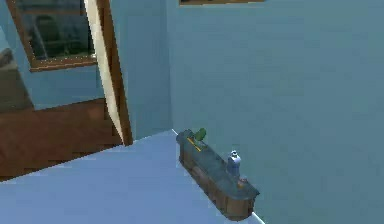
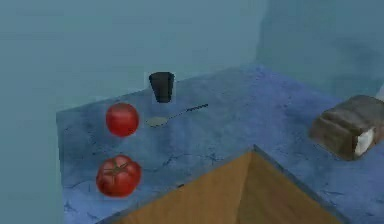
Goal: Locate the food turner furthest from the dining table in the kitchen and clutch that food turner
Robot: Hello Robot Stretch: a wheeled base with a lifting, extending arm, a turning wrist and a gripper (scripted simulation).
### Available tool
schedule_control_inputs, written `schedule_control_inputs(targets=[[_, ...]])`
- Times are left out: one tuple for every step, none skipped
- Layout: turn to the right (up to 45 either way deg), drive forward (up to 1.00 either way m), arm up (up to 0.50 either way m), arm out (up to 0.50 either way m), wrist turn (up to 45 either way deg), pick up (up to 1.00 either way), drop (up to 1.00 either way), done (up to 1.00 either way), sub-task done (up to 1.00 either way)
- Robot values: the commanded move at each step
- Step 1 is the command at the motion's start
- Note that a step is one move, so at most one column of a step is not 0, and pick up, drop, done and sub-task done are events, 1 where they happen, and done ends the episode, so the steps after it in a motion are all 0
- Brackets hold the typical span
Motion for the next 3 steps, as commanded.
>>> schedule_control_inputs(targets=[[-45.0,0.0,0.0,0.0,0.0,0.0,0.0,0.0,0.0],[-42.0,0.0,0.0,0.0,0.0,0.0,0.0,0.0,0.0],[0.0,0.1,0.0,0.0,0.0,0.0,0.0,0.0,0.0]])
